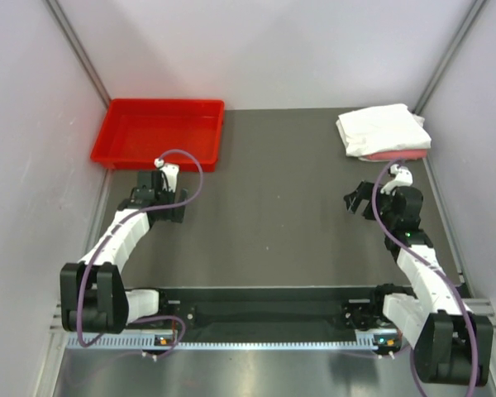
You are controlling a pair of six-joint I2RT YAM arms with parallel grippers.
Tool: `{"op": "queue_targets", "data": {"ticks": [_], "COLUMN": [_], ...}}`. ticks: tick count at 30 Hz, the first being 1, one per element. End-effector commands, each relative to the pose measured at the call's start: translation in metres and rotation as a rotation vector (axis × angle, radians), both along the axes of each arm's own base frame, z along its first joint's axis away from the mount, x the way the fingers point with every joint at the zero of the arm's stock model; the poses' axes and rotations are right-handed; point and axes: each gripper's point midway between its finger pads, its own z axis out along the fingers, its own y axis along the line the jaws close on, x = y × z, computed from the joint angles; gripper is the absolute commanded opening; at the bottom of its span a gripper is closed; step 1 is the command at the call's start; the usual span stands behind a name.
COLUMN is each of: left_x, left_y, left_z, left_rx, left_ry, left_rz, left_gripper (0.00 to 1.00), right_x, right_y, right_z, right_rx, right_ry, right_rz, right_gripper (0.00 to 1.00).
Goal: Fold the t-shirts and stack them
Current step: Neatly place the folded tshirt to the corner
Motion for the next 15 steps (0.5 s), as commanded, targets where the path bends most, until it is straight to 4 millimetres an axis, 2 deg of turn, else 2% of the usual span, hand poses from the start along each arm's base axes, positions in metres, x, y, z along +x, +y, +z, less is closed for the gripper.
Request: {"op": "queue_targets", "data": {"ticks": [1,15], "left_x": [0.0121,0.0092], "left_y": [-0.002,0.0055], "left_z": [0.0171,0.0143], "left_rx": [-0.034,-0.028], "left_ry": [-0.112,-0.103], "left_rz": [0.01,0.014], "left_gripper": [0.93,0.92], "right_x": [-0.005,-0.0085], "right_y": [-0.0012,-0.0017], "right_z": [0.0018,0.0048], "right_rx": [-0.001,0.0], "right_ry": [-0.028,-0.052], "right_rz": [-0.019,-0.025], "right_gripper": [1.0,1.0]}}
